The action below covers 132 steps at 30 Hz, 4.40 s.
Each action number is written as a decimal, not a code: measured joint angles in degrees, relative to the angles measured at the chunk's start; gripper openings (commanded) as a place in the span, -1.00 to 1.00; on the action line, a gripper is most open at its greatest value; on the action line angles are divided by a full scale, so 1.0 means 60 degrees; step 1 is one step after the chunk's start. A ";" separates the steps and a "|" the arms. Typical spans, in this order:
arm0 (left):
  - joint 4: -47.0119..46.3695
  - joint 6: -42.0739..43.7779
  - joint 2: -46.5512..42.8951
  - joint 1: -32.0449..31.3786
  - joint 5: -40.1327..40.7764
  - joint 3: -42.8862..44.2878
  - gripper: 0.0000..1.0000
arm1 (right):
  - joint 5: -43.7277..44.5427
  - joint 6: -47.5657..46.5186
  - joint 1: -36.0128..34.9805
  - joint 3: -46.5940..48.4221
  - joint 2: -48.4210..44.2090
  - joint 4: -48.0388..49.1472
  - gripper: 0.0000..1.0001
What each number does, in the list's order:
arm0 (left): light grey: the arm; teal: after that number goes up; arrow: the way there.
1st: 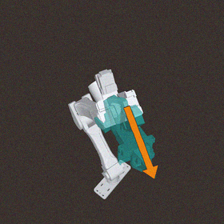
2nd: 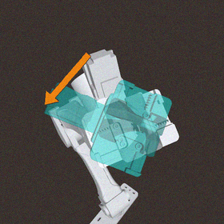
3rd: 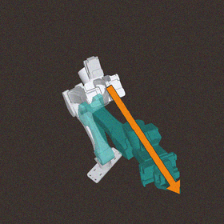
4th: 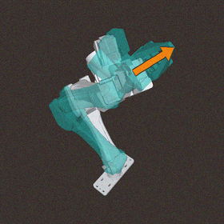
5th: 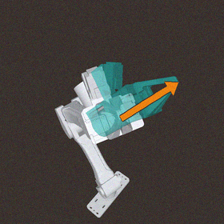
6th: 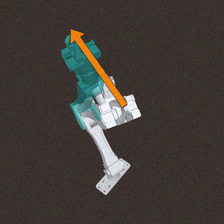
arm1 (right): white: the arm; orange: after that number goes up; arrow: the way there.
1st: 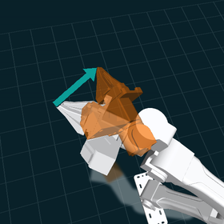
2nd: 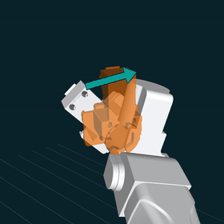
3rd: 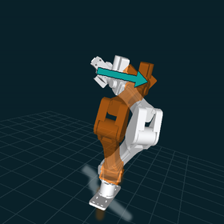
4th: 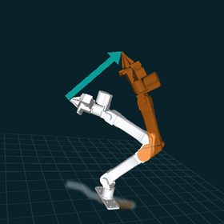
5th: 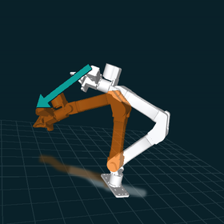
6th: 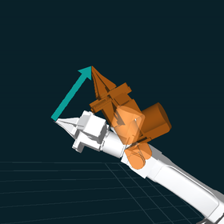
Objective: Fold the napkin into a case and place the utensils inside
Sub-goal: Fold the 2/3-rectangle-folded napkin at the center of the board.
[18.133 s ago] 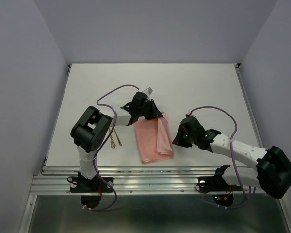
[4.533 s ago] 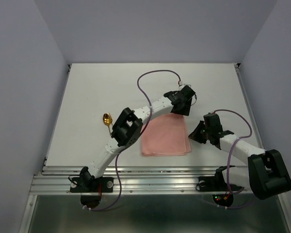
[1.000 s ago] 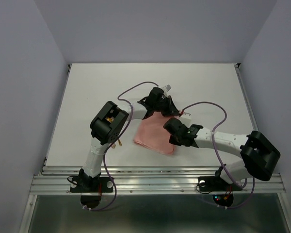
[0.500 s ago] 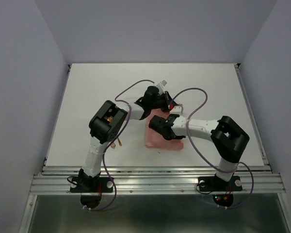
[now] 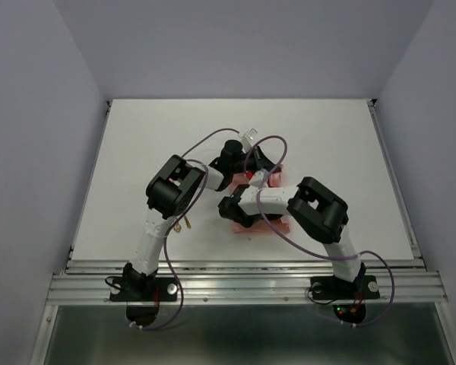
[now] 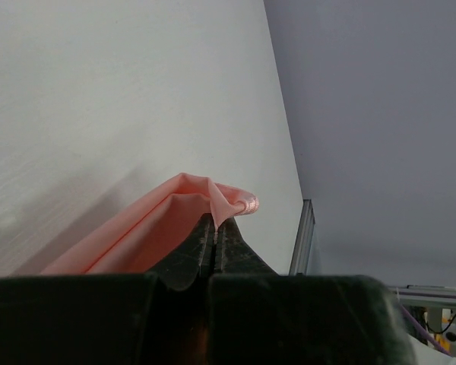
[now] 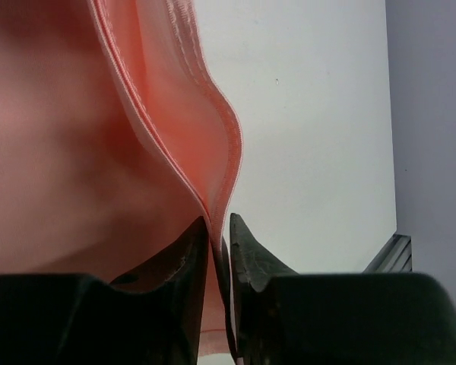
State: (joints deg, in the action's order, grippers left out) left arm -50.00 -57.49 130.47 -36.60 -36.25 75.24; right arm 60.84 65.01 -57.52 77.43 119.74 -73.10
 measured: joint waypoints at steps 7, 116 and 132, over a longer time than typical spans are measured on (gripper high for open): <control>-0.0557 0.0000 0.0321 0.0186 -0.0302 -0.0503 -1.00 | -0.0612 -0.0918 -0.0109 -0.0270 -0.0492 0.1410 -0.19; 0.1672 0.2113 -0.2277 0.0688 -0.0525 -0.1621 0.29 | -0.9184 -0.2120 0.3330 -0.6320 -0.4918 1.2593 -0.87; 0.5180 0.3519 -0.3599 0.1239 0.1166 -0.2157 -0.90 | -0.9417 -0.2739 0.3333 -0.6109 -0.4812 1.2437 -0.88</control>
State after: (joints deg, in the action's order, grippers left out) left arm -18.92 -36.38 108.88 -29.17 -29.26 62.30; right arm 4.34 48.58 -37.52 40.77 90.87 1.52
